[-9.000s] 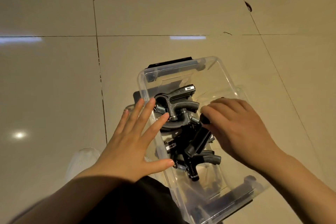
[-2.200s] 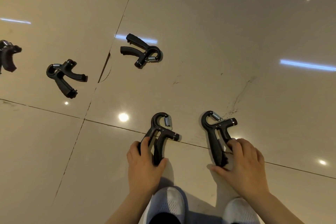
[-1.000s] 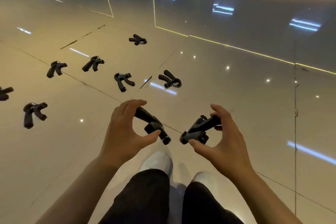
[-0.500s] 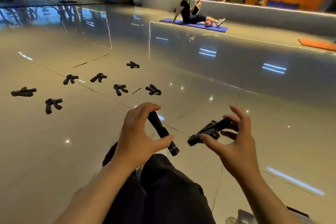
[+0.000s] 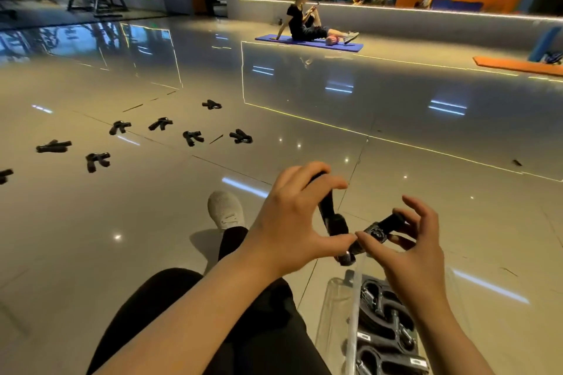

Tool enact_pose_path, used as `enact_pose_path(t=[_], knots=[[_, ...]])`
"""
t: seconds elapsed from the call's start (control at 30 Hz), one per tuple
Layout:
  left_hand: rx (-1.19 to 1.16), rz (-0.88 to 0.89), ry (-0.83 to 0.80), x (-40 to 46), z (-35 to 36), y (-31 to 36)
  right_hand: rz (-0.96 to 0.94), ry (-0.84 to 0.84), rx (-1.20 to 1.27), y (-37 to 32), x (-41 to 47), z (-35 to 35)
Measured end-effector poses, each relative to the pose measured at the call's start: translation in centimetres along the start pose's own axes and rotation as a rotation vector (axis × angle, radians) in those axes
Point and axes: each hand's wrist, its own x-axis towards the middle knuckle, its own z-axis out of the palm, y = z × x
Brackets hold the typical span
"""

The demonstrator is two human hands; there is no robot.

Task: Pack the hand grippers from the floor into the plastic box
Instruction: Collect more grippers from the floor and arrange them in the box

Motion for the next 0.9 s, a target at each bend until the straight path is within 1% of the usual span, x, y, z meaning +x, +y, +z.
enact_pose_path(t=[0.07, 0.1, 0.23, 0.3, 0.4, 0.47, 0.5, 0.57, 0.63, 0.73, 0.9], knots=[[-0.032, -0.084, -0.018, -1.1, 0.8, 0.5, -0.007, -0.021, -0.004, -0.4, -1.2, -1.0], [-0.029, -0.098, -0.028, -1.5, 1.2, 0.9, -0.015, -0.031, -0.009, -0.5, -1.5, -1.7], [0.046, -0.021, -0.058, -1.8, 2.4, 2.9, 0.000, -0.010, -0.012, 0.0, -1.6, -5.0], [-0.010, -0.047, -0.116, -1.4, 2.3, 3.2, 0.026, 0.024, -0.014, 0.3, -1.4, -6.3], [-0.176, -0.185, -0.134, -0.8, 2.9, 2.3, 0.076, 0.044, -0.030, 1.2, -1.6, -7.6], [-0.217, -0.246, -0.187, -0.5, 4.1, 1.8, 0.132, 0.057, -0.037, 2.3, -2.2, -8.2], [-0.192, -0.214, -0.220, -0.3, 4.9, 1.6, 0.159, 0.060, -0.041, 3.1, -2.6, -8.3], [-0.118, -0.097, -0.283, -0.2, 6.4, 1.6, 0.218, 0.056, -0.057, 4.9, -3.6, -8.7], [-0.106, -0.037, -0.303, 0.2, 7.2, 1.5, 0.283, 0.063, -0.075, 6.5, -4.5, -9.1], [-0.181, -0.065, -0.295, 0.9, 8.1, 1.1, 0.365, 0.060, -0.130, 8.7, -5.6, -9.4], [-0.246, -0.117, -0.355, 1.4, 8.7, 0.8, 0.449, -0.043, -0.222, 11.8, -6.9, -10.5]])
